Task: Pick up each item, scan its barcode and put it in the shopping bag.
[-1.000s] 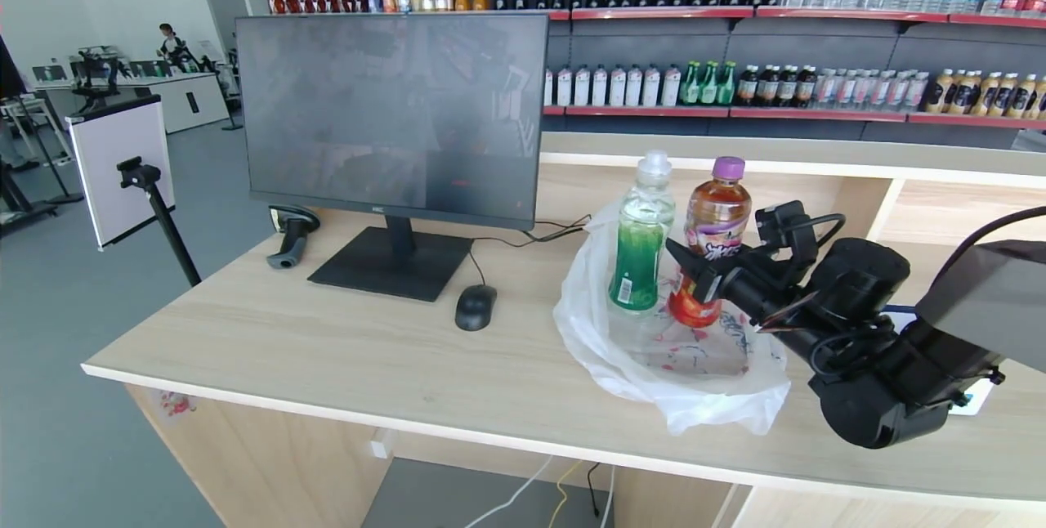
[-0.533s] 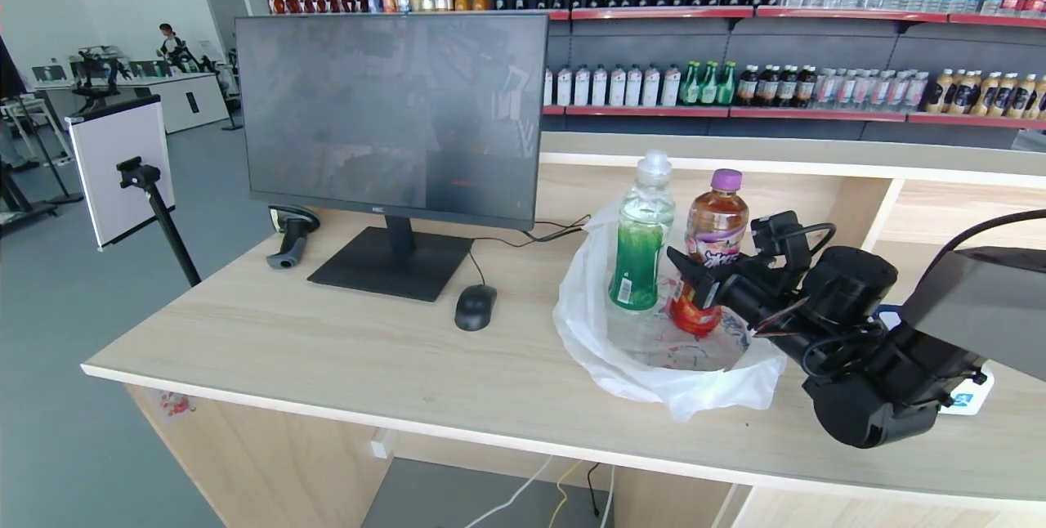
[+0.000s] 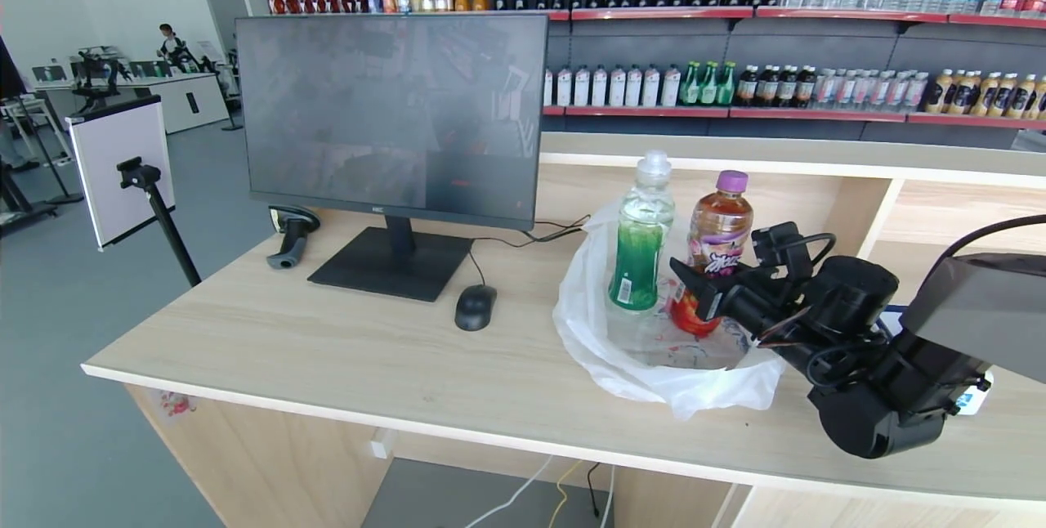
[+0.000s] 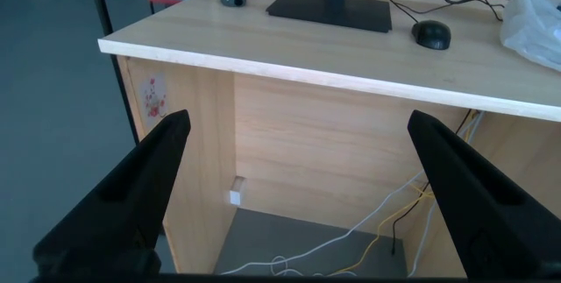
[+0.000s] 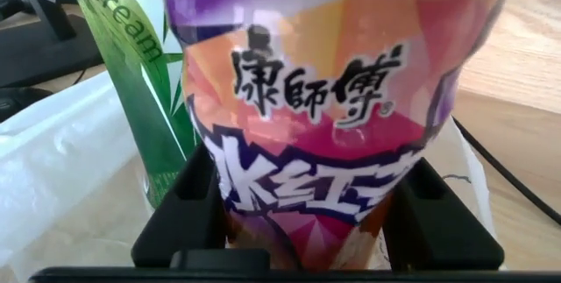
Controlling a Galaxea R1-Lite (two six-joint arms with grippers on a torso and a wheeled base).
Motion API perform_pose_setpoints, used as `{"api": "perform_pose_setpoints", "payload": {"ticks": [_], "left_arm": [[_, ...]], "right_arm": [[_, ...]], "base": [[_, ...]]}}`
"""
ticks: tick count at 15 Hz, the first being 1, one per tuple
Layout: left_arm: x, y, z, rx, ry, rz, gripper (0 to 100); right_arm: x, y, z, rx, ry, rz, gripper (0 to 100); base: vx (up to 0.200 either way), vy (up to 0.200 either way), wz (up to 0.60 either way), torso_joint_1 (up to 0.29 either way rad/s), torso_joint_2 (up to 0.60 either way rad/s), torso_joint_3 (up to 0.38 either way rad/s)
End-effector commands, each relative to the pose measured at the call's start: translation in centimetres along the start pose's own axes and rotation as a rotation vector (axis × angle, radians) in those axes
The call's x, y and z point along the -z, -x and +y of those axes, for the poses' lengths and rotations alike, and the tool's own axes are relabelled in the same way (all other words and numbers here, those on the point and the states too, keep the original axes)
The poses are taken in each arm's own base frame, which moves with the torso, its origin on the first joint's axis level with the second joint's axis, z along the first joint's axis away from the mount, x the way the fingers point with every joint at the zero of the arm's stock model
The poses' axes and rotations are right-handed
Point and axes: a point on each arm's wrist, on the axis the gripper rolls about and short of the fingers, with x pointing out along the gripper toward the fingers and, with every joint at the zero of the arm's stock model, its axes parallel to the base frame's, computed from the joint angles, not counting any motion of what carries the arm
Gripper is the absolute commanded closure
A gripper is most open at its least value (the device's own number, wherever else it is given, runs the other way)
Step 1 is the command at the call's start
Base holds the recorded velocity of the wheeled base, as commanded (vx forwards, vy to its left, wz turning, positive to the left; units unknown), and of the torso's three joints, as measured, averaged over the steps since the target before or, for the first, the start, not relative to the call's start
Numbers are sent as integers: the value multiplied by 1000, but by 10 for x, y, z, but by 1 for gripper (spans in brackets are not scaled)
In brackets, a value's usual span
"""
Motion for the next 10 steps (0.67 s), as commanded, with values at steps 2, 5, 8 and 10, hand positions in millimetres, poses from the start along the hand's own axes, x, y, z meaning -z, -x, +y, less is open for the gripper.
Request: {"api": "perform_pose_setpoints", "payload": {"ticks": [2, 5, 8, 10], "left_arm": [[0, 0, 0, 0, 0, -1, 0], [0, 0, 0, 1, 0, 1, 0], [0, 0, 0, 0, 0, 1, 0], [0, 0, 0, 0, -2, 2, 0]], "right_arm": [[0, 0, 0, 0, 0, 0, 0], [-6, 3, -4, 11, 4, -11, 0], [-19, 10, -17, 51, 16, -43, 0], [-38, 23, -14, 53, 25, -67, 0]], "base": [[0, 0, 0, 0, 0, 0], [0, 0, 0, 0, 0, 0], [0, 0, 0, 0, 0, 0], [0, 0, 0, 0, 0, 0]]}}
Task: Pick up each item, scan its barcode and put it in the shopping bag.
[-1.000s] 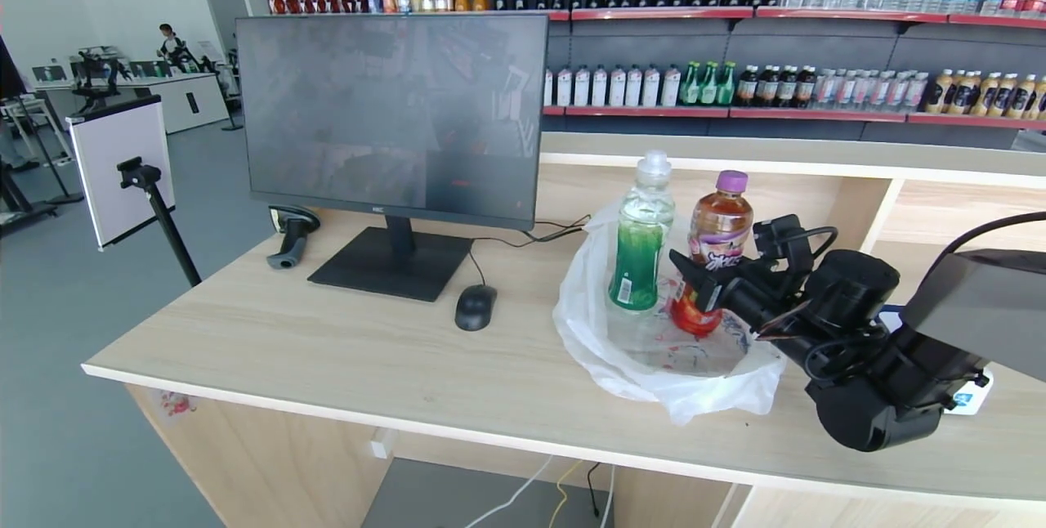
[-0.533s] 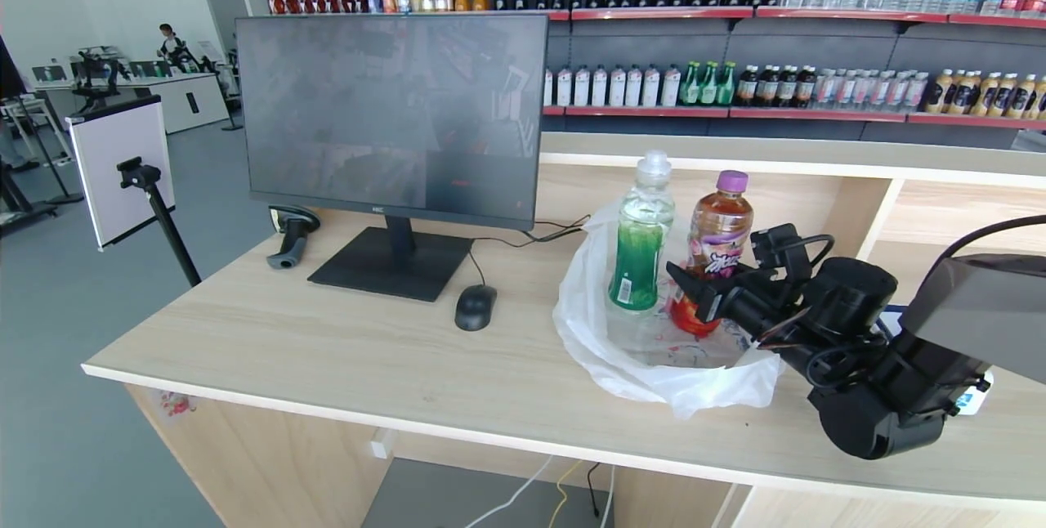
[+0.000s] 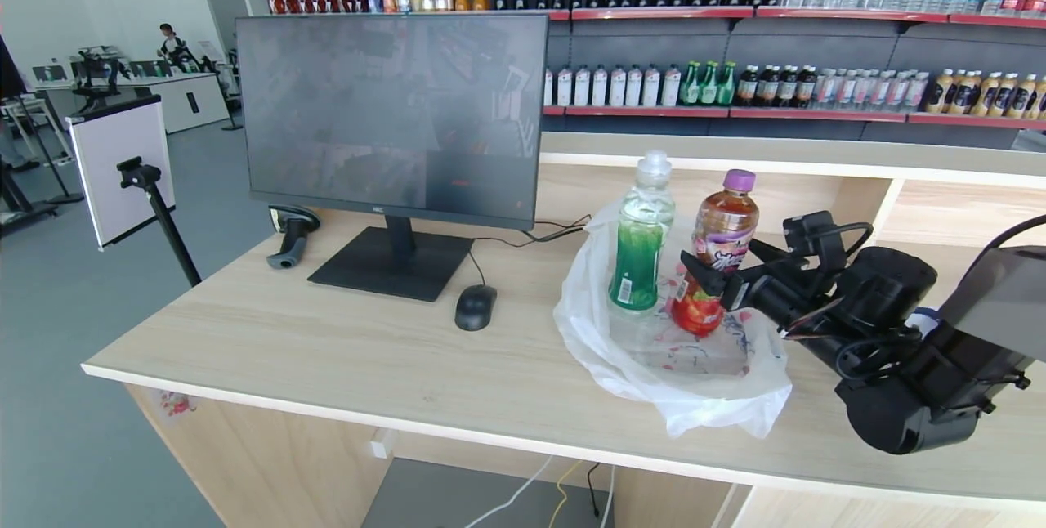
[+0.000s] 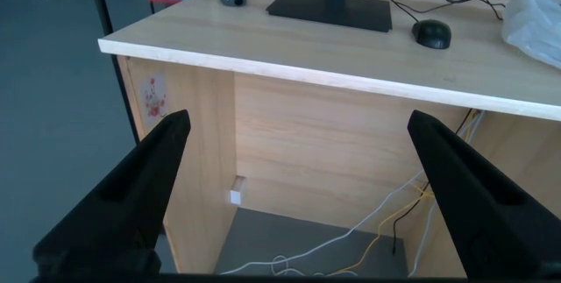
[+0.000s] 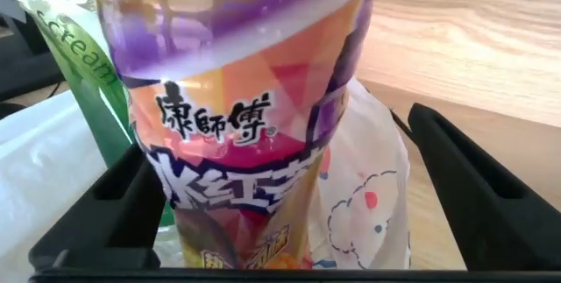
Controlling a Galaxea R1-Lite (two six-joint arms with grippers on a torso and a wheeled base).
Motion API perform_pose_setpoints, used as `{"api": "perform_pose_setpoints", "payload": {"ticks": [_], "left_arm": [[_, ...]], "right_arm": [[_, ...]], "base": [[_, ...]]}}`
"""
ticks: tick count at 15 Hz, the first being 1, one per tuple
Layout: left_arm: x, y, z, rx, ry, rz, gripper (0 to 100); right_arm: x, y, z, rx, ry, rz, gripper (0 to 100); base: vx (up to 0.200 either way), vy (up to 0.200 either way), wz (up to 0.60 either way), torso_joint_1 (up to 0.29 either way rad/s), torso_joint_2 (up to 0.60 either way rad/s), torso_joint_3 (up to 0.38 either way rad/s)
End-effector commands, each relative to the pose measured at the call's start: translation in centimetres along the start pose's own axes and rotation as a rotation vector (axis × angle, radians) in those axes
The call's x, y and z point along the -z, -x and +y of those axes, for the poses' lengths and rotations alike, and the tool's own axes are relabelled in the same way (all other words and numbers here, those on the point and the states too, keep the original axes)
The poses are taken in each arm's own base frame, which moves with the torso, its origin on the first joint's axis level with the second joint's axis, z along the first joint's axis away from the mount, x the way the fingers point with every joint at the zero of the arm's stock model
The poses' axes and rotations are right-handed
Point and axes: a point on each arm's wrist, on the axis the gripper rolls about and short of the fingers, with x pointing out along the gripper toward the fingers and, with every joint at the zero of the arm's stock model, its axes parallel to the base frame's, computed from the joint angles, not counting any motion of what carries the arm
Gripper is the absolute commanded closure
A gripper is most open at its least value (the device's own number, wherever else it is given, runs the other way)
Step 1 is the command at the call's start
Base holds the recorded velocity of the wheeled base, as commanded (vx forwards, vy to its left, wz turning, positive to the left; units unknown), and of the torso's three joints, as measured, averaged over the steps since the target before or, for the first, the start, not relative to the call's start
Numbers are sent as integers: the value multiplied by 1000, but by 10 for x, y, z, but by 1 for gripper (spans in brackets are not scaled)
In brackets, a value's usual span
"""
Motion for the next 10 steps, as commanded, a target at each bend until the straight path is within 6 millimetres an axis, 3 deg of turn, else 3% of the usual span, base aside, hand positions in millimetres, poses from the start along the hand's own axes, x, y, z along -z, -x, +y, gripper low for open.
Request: {"api": "perform_pose_setpoints", "payload": {"ticks": [1, 5, 10], "left_arm": [[0, 0, 0, 1, -2, 0, 0], [0, 0, 0, 0, 0, 0, 0], [0, 0, 0, 0, -3, 0, 0]], "right_arm": [[-26, 15, 8, -12, 13, -45, 0], [-39, 43, 22, -39, 11, -25, 0], [-43, 57, 40, -87, 28, -12, 0]], "base": [[0, 0, 0, 0, 0, 0], [0, 0, 0, 0, 0, 0], [0, 0, 0, 0, 0, 0]]}}
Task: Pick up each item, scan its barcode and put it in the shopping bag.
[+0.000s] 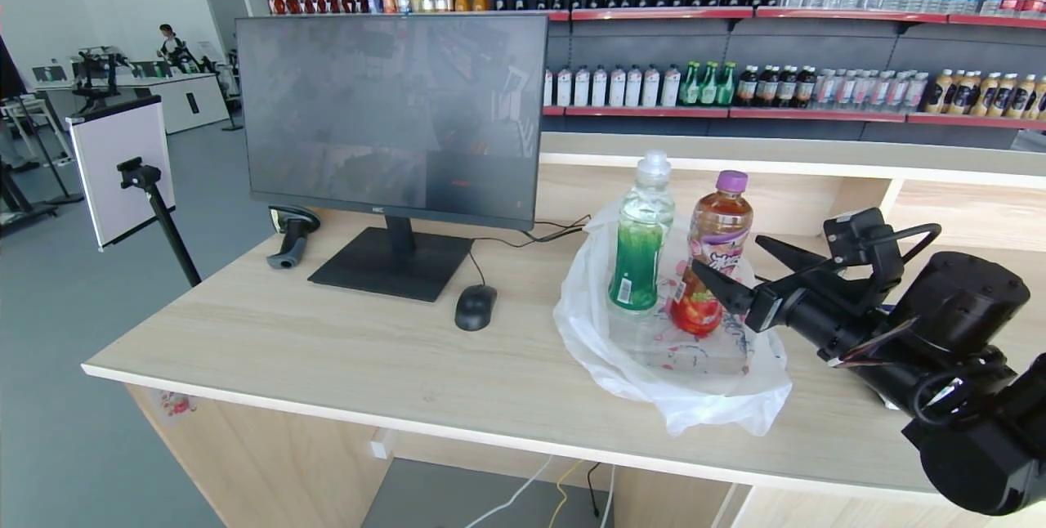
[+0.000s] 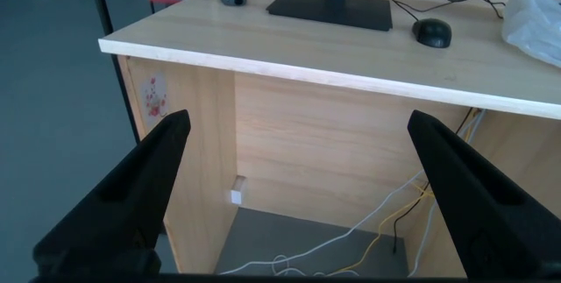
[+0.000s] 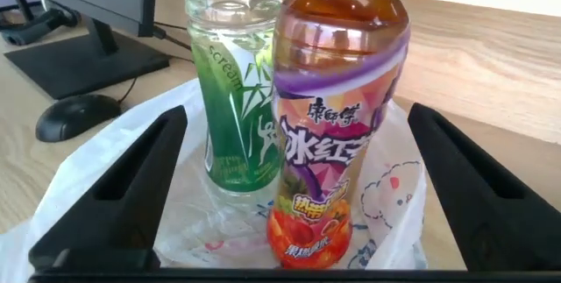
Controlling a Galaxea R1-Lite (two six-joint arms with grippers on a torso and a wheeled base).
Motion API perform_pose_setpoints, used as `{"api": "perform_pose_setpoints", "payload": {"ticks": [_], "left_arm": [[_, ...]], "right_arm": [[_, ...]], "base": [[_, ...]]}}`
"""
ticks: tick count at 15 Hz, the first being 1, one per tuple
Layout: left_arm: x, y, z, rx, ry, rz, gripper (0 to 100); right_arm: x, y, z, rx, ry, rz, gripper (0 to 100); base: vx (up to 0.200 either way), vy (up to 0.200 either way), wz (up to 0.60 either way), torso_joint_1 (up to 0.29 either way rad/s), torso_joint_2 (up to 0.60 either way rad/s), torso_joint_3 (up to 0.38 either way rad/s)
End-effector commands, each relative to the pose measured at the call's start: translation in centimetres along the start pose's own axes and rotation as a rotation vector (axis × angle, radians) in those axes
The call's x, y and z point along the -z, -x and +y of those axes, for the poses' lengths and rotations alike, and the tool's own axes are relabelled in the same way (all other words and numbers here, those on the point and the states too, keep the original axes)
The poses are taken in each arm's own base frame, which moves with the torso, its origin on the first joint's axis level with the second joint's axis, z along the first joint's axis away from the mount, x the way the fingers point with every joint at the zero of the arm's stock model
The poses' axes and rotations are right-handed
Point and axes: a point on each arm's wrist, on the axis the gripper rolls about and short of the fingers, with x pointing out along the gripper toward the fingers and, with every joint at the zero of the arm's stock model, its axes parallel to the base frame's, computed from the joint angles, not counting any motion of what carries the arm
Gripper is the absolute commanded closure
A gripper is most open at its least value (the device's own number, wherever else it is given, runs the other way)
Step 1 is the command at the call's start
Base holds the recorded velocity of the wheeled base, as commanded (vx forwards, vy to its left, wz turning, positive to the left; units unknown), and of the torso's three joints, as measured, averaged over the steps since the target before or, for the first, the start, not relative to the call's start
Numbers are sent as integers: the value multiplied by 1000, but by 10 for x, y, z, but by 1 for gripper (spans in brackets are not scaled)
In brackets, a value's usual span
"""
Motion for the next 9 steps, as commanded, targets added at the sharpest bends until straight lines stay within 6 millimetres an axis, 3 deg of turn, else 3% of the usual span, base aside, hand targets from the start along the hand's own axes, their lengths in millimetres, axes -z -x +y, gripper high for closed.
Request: {"api": "perform_pose_setpoints", "payload": {"ticks": [1, 6, 9], "left_arm": [[0, 0, 0, 0, 1, -1, 0], [0, 0, 0, 0, 1, -1, 0], [0, 0, 0, 0, 1, -1, 0]], "right_arm": [[-9, 3, 12, -37, 3, -25, 0], [-17, 5, 7, -17, 36, -54, 0], [-6, 24, -7, 43, 129, 20, 0]], "base": [[0, 0, 0, 0, 0, 0], [-200, 0, 0, 7, 5, 3], [-200, 0, 0, -17, -2, 2]]}}
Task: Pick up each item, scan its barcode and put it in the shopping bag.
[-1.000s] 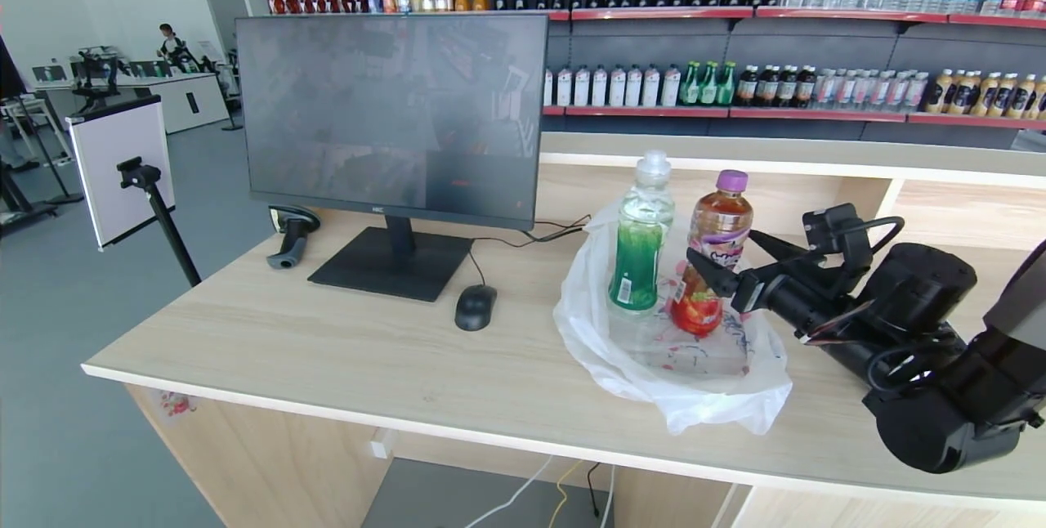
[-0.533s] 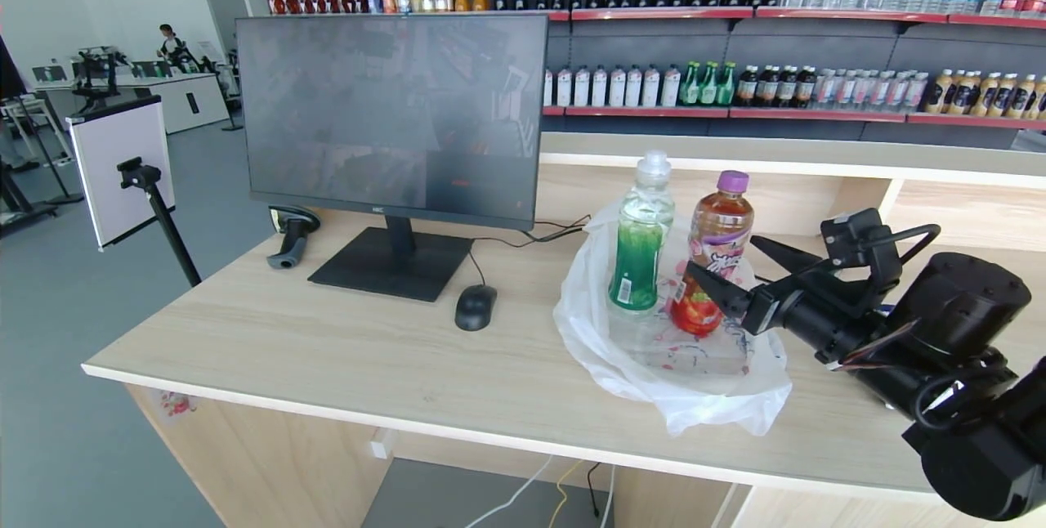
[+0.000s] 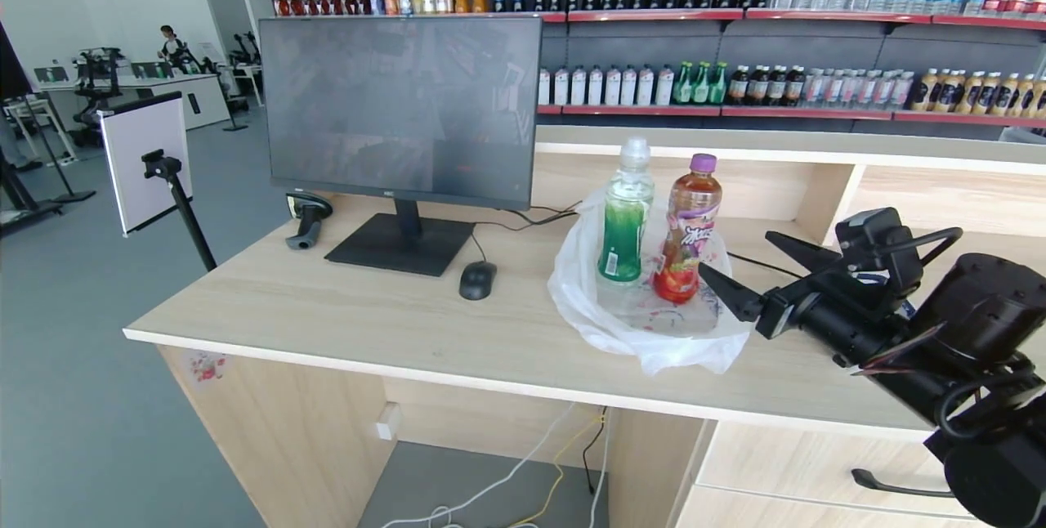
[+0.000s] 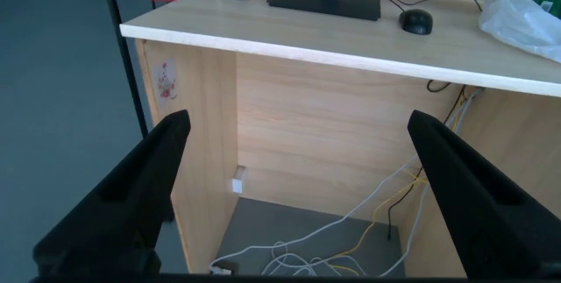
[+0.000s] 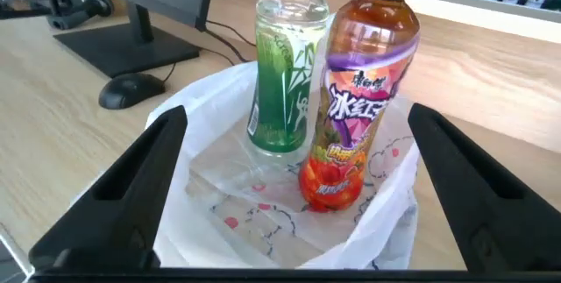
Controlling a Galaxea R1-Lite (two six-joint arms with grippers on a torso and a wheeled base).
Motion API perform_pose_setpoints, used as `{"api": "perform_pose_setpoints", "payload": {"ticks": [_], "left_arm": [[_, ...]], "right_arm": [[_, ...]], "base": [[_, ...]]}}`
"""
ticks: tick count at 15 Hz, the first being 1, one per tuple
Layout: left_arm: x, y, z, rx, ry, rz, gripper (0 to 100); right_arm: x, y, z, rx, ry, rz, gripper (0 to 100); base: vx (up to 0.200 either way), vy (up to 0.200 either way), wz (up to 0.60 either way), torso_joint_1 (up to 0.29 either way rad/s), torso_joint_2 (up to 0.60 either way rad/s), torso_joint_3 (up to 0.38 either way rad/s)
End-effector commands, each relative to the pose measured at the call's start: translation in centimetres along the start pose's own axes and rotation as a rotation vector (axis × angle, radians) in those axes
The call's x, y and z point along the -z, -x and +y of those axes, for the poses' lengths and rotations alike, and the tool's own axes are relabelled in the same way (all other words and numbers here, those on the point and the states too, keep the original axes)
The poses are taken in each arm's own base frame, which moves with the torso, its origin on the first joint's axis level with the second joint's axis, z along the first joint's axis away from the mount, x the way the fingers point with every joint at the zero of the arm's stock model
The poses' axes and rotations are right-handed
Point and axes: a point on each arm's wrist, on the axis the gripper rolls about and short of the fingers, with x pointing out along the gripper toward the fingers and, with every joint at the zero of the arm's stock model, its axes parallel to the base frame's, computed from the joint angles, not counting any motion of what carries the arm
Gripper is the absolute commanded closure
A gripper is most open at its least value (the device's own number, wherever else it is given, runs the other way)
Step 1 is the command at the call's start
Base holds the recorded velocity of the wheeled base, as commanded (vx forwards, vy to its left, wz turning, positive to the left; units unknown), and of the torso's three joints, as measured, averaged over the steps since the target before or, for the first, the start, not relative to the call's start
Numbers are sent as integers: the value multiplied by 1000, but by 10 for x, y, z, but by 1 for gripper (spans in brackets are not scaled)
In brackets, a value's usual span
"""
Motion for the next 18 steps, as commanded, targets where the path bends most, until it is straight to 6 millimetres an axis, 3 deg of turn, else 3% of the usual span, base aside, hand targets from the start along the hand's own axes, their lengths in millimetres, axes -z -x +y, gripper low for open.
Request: {"api": "perform_pose_setpoints", "payload": {"ticks": [1, 9, 18], "left_arm": [[0, 0, 0, 0, 0, 0, 0], [0, 0, 0, 1, -1, 1, 0], [0, 0, 0, 0, 0, 1, 0]], "right_arm": [[-1, 8, -15, 58, 60, 5, 0], [-4, 18, -24, 96, 64, 8, 0], [-3, 14, -33, 124, 35, 1, 0]], "base": [[0, 0, 0, 0, 0, 0], [0, 0, 0, 0, 0, 0], [0, -200, 0, 2, 3, 2]]}}
